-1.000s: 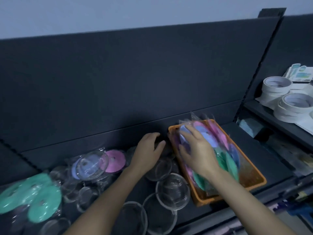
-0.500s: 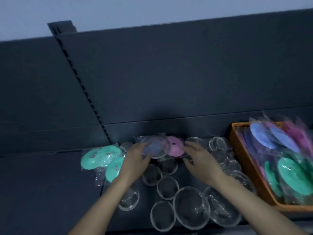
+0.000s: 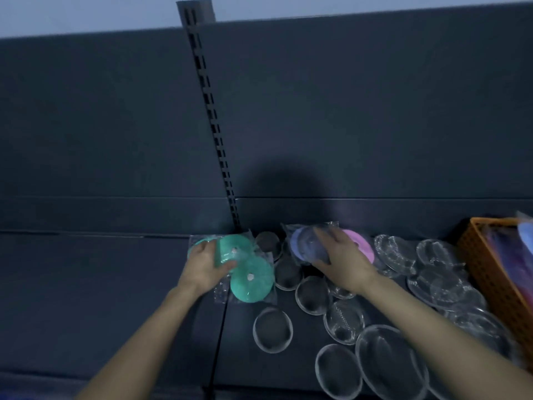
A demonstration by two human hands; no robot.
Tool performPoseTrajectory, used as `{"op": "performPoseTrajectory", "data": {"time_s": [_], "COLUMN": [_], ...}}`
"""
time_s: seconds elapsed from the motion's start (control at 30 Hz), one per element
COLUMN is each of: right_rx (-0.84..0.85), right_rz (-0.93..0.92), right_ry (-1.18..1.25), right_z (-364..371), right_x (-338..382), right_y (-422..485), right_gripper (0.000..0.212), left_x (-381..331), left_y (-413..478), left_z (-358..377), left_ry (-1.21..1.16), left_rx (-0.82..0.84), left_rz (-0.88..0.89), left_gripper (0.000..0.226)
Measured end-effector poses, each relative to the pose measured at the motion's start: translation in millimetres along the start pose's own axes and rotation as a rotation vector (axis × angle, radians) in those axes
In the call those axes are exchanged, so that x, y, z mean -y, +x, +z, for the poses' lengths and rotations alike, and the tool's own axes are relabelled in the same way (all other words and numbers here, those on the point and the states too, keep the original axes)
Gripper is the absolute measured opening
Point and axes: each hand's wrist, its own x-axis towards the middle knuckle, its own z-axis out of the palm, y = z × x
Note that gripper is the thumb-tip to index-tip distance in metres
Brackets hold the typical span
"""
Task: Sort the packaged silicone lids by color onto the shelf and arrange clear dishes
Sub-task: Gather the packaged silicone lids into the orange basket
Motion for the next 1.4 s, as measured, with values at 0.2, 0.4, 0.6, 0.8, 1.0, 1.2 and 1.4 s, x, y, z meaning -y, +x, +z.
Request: {"op": "performPoseTrajectory", "data": {"time_s": [0.2, 0.4, 0.6, 0.8, 1.0, 1.2, 1.4], "right_rx": [0.016, -0.025, -0.051, -0.135, 0.002, 0.173, 0.358], "right_rz": [0.066, 0.093, 0.113, 0.145, 0.197, 0.364, 0.54], "right_ry": [0.0, -0.01, 0.028, 0.06, -0.048, -0.18, -0.258], "right_z": [9.8, 13.7, 19.2, 6.8, -6.9, -23.8, -38.7], "right_x": [3.1, 6.3, 11.0, 17.1, 4.0, 0.1, -25.6], "right_y": [11.5, 11.8, 6.8, -9.1, -47.9, -50.8, -43.5], "right_gripper": [0.061, 0.056, 0.058, 0.059, 0.065, 0.06, 0.049], "left_x": [24.9, 8.7, 10.7, 22.2, 23.0, -7.7, -34.6], "left_y": [22.4, 23.7, 27.1, 24.2, 24.8, 11.5, 3.1], "left_z": [-2.2, 5.0, 15.2, 14.0, 12.3, 5.2, 8.8], "left_ry": [-0.109, -0.321, -0.689, -0.937, -0.939, -0.858, -0.942], "left_rx": [0.017, -0.025, -0.084, -0.086, -0.247, -0.437, -0.498], "left_rz": [-0.181, -0.314, -0.379, -0.347, -0.348, -0.174, -0.157], "left_gripper": [0.087, 0.13, 0.11, 0.017, 0.015, 0.019, 0.022]}}
